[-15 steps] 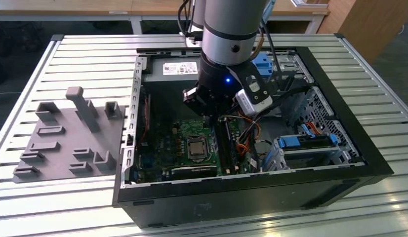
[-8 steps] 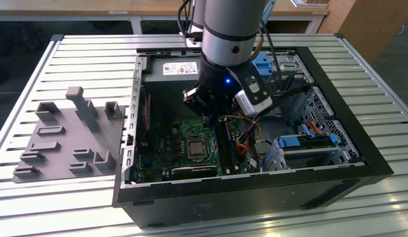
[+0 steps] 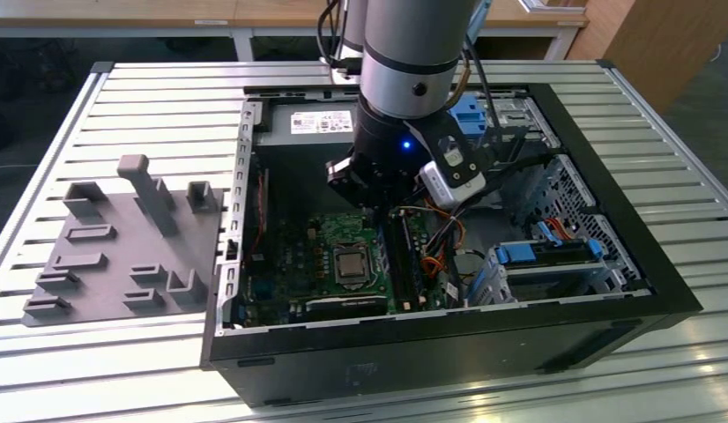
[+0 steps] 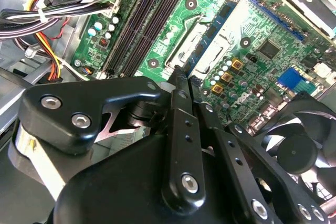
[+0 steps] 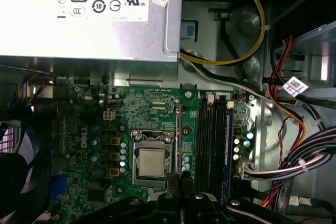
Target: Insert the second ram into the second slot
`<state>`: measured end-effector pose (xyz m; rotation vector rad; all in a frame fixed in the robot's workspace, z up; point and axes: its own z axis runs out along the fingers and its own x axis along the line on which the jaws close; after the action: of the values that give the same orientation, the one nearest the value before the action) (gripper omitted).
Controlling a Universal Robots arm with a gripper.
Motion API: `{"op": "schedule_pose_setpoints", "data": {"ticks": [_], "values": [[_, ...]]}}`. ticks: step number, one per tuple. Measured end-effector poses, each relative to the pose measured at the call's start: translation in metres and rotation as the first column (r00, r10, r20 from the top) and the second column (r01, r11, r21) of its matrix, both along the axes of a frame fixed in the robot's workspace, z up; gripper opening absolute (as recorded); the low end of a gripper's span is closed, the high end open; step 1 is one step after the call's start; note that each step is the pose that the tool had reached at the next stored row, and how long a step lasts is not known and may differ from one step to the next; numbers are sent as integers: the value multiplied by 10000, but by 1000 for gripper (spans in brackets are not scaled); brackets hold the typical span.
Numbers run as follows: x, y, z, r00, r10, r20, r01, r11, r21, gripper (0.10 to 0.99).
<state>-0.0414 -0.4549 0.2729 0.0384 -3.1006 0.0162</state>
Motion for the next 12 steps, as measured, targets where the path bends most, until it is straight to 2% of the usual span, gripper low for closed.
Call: {"op": "schedule_pose_setpoints", "data": {"ticks": [12], "values": [[11, 0, -16, 10000, 1, -1, -1, 10000, -1, 137]]}}
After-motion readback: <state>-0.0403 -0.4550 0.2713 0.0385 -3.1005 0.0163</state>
